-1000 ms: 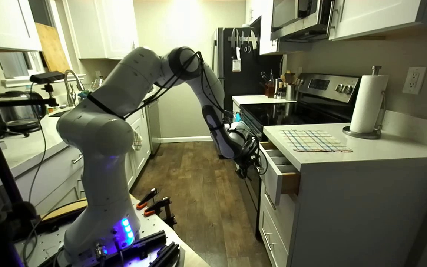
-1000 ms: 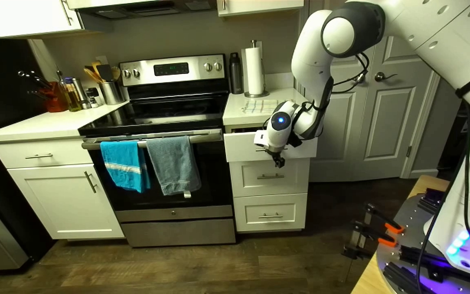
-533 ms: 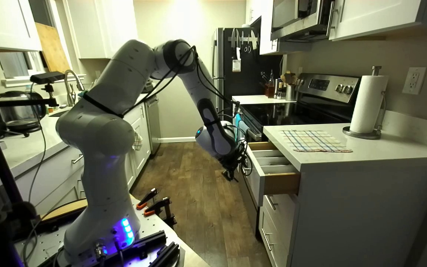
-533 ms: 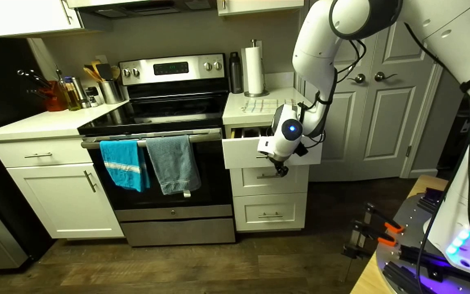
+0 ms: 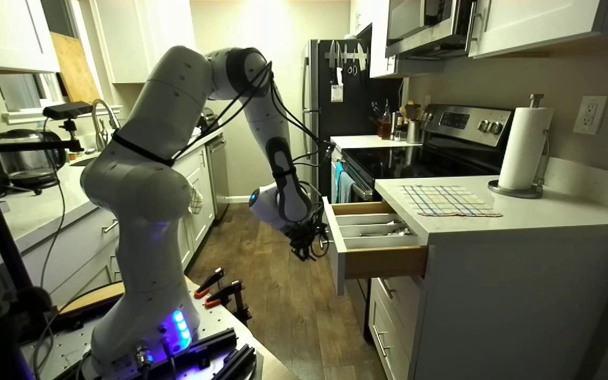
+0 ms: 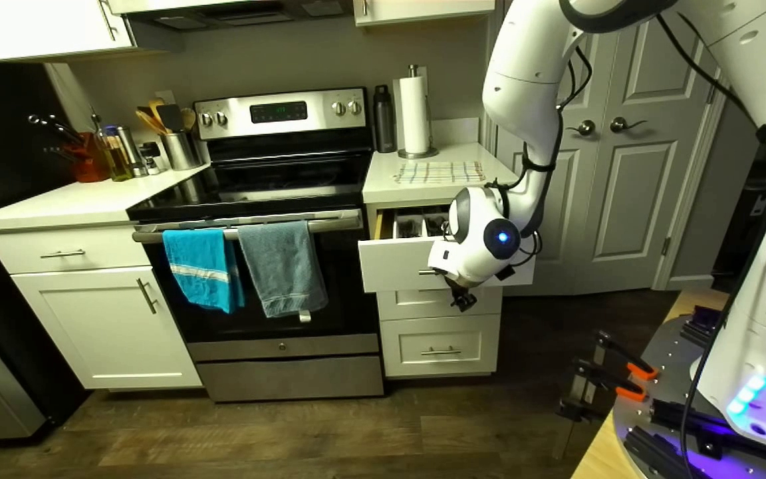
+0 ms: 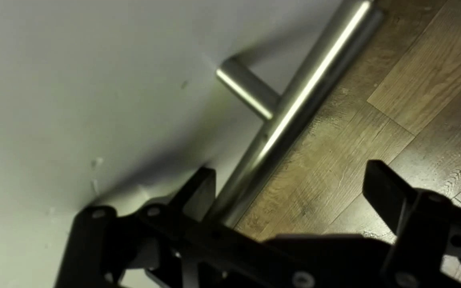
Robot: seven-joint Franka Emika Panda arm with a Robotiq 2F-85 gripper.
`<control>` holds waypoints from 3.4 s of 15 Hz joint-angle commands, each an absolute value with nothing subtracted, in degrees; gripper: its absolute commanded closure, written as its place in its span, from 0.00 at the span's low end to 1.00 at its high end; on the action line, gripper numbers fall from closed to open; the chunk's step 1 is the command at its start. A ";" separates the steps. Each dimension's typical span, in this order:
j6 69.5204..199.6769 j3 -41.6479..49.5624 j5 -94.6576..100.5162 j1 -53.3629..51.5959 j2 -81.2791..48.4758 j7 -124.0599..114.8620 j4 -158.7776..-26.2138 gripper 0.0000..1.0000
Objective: Open the drawer
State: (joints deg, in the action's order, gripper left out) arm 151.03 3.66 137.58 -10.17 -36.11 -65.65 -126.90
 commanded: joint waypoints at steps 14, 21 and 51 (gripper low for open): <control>131.41 -15.14 137.50 -2.01 -34.62 -68.93 -139.19 0.00; 131.18 -16.30 134.38 -0.68 -27.61 -71.98 -143.76 0.00; 131.09 -9.97 112.84 -12.08 13.16 -98.22 -157.90 0.00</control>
